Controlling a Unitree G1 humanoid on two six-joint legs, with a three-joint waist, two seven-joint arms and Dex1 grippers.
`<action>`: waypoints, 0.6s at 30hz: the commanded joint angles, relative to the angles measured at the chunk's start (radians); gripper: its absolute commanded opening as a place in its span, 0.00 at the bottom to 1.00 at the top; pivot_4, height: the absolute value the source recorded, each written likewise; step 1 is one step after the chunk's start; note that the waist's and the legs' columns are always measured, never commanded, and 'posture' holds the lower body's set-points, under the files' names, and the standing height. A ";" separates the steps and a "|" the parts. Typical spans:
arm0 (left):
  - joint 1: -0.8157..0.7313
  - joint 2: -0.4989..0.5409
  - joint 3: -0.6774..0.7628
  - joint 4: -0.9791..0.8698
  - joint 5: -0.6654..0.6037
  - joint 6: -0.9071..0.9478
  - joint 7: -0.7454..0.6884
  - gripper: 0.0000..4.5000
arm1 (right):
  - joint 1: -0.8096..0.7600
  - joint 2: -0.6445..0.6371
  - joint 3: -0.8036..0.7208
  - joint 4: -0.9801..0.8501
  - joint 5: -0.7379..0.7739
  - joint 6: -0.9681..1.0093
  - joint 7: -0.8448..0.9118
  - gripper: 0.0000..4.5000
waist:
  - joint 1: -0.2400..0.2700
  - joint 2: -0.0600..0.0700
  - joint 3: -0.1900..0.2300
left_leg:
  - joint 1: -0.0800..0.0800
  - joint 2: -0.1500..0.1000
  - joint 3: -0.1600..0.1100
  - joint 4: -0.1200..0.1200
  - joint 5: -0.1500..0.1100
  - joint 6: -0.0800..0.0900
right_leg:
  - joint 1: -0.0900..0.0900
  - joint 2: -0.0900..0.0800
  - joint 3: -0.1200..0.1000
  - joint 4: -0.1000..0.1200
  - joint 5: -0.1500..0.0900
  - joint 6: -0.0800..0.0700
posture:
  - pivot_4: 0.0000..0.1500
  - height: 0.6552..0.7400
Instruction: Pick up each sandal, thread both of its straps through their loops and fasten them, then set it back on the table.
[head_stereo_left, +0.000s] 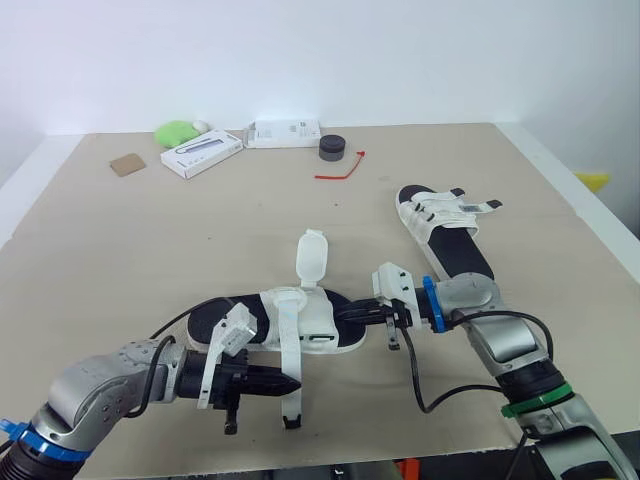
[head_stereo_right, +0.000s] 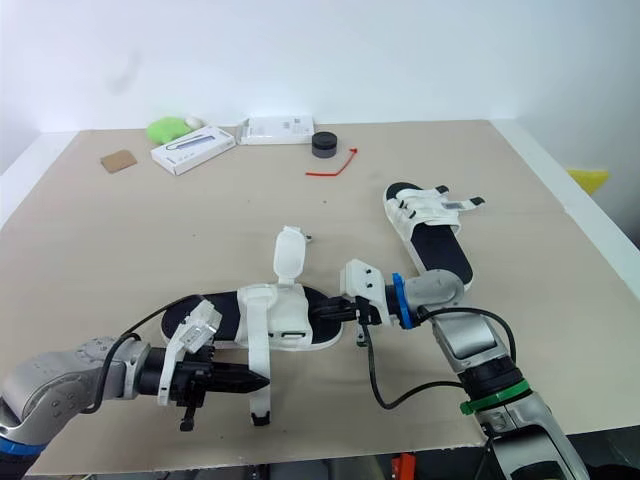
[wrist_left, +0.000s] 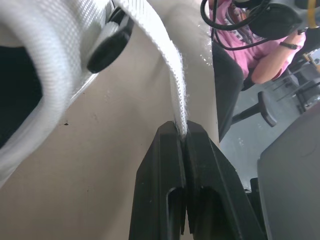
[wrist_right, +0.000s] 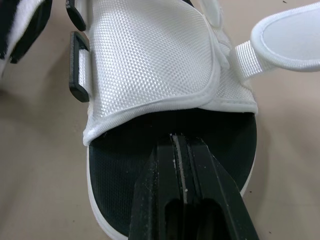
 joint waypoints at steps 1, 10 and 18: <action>-0.051 0.034 0.121 0.020 -0.133 0.070 -0.030 0.01 | -0.020 0.001 -0.005 -0.013 0.005 -0.008 0.009 0.00 | 0.000 0.000 0.000 | 0.000 0.000 0.000 0.000 0.000 0.000 | 0.000 0.000 0.000 0.000 0.000 0.000 | 1.00 1.00; -0.431 -0.001 0.235 0.271 -0.451 0.296 0.118 0.01 | -0.031 0.008 -0.002 -0.002 0.000 -0.014 0.007 0.00 | 0.001 -0.002 0.001 | -0.001 0.001 -0.001 0.000 0.000 0.000 | 0.000 0.002 0.000 0.000 0.001 -0.002 | 1.00 1.00; -0.508 -0.076 0.145 0.384 -0.300 0.313 0.080 0.01 | -0.033 0.010 -0.003 -0.001 -0.006 -0.016 0.006 0.00 | 0.000 -0.002 0.001 | -0.002 0.000 -0.001 0.000 -0.001 -0.001 | -0.002 0.002 0.001 0.000 0.004 -0.007 | 1.00 1.00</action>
